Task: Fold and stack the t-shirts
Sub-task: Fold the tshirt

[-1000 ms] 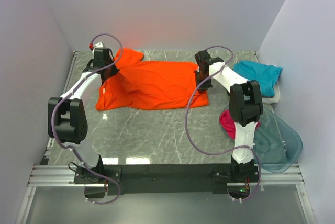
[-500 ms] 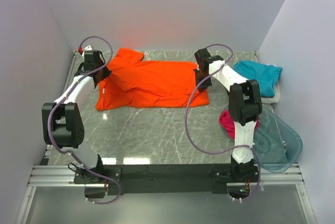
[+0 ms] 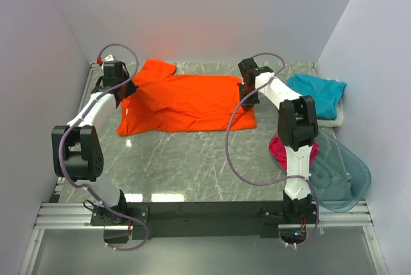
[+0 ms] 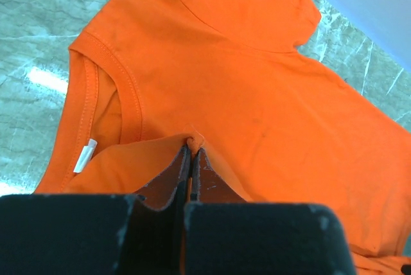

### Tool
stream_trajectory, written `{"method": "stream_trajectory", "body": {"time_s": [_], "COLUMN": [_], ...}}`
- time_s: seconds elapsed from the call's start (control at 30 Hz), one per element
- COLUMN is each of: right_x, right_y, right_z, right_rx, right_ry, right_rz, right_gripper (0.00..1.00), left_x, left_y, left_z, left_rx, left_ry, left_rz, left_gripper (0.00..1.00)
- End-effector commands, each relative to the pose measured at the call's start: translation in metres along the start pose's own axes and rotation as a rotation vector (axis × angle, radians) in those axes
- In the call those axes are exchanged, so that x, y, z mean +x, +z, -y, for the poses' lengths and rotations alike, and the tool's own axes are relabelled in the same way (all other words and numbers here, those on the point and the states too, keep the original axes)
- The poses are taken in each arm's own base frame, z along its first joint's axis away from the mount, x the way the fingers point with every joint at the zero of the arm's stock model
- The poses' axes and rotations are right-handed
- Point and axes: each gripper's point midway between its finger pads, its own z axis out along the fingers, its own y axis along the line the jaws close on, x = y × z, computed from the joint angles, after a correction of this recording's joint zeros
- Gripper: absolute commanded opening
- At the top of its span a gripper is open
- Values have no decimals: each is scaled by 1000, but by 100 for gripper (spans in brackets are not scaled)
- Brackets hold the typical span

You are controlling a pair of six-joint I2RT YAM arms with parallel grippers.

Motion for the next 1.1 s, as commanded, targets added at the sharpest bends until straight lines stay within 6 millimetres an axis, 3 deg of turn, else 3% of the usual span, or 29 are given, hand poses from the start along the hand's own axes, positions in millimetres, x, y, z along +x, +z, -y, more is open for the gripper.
{"method": "stream_trajectory", "body": {"time_s": [0.0, 0.03, 0.07, 0.13, 0.17, 0.23, 0.3, 0.33, 0.37, 0.43, 0.47, 0.67, 0.87, 1.07], "right_x": [-23, -26, -27, -27, -32, -27, -32, -24, -27, -14, -12, 21, 38, 45], "right_y": [-10, -11, -11, -12, -20, -24, -42, -42, -54, -52, -56, -38, -25, -14], "right_z": [5, 5, 5, 6, 5, 6, 8, 9, 8, 8, 7, 14, 16, 16], "right_rx": [14, 10, 11, 15, 6, 1, -6, -7, -22, -36, -49, -31, -27, -26], "right_ry": [15, 18, 19, 26, 32, 36, 46, 46, 53, 56, 57, 42, 30, 26], "right_rz": [56, 66, 68, 79, 111, 121, 179, 171, 209, 200, 206, 133, 90, 57], "right_gripper": [0, 6, 13, 34, 39, 54, 64, 69, 70, 71, 70, 71, 70, 70], "left_x": [-24, -25, -27, -27, -29, -35, -37, -35, -25, -14, 2, 48, 80, 96], "left_y": [5, 7, 9, 9, 4, -4, -18, -22, -28, -33, -36, -45, -49, -53], "left_z": [20, 20, 23, 23, 22, 18, 7, 2, -8, -23, -36, -88, -109, -122], "left_rx": [62, 62, 64, 58, 56, 36, -2, -19, -50, -98, -139, -307, -368, -407], "left_ry": [-11, -10, -10, -10, -14, -23, -29, -42, -46, -56, -52, -34, -23, -22], "left_rz": [48, 45, 43, 40, 47, 88, 123, 126, 107, 99, 69, -3, -87, -116], "left_gripper": [1, 3, 24, 42, 54, 64, 80, 81, 82, 82, 82, 82, 81, 80]}}
